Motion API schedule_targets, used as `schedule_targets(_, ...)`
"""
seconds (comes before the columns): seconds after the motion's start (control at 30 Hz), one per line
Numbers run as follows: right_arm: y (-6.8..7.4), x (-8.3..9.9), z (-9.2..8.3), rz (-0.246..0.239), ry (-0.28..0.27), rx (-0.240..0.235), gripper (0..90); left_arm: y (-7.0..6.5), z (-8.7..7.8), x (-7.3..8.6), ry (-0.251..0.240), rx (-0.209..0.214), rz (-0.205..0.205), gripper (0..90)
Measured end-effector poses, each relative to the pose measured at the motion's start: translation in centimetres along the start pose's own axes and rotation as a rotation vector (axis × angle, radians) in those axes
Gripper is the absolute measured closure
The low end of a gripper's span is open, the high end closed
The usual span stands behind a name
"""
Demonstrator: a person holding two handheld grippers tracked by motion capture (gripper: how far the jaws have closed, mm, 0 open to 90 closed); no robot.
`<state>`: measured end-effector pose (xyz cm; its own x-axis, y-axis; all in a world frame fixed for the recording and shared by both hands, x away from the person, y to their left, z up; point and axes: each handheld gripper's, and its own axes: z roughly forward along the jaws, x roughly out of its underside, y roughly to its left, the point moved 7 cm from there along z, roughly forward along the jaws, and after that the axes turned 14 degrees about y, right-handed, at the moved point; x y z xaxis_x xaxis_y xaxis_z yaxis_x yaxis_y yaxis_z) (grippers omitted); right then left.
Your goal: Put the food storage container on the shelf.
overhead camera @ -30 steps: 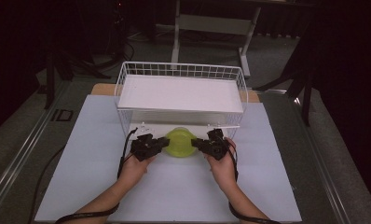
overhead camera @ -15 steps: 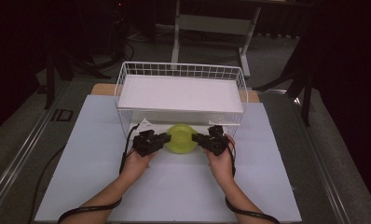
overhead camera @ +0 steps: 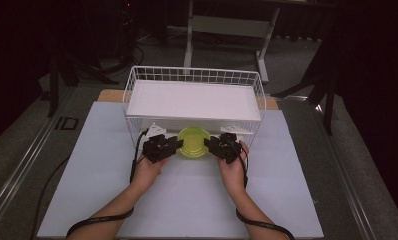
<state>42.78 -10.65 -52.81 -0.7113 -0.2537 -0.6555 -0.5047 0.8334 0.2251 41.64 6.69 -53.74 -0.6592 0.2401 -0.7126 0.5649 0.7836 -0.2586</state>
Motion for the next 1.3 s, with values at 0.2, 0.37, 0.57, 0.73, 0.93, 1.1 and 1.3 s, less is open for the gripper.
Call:
schedule_targets(0.2,-0.3,-0.4,0.5,0.022,-0.027,0.029,56.9,0.6,0.4,-0.6,-0.018,-0.045,0.003,59.5)
schedule_targets(0.37,-0.1,-0.5,0.5,0.009,-0.035,0.051,54.0,1.0,0.3,-1.0,-0.059,-0.057,-0.007,55.2)
schedule_targets(0.57,0.1,-0.3,0.3,0.007,-0.052,0.044,50.8,1.0,-0.6,-0.9,-0.088,-0.013,-0.024,53.5)
schedule_targets(0.73,0.5,0.3,-0.7,-0.016,-0.069,0.061,50.0,0.4,-1.9,-0.1,-0.083,0.0,0.017,51.6)
schedule_targets(0.93,1.6,1.3,-1.7,-0.015,-0.062,0.084,56.3,-0.5,-3.3,1.8,-0.063,0.034,0.044,51.6)
schedule_targets(1.1,2.6,2.6,-1.8,-0.025,-0.021,0.063,68.8,-1.4,-5.0,3.3,-0.053,0.022,0.089,42.7)
schedule_targets(1.3,3.7,3.5,-0.9,-0.043,0.017,0.049,89.9,-1.7,-6.3,5.1,-0.056,0.046,0.067,34.0)
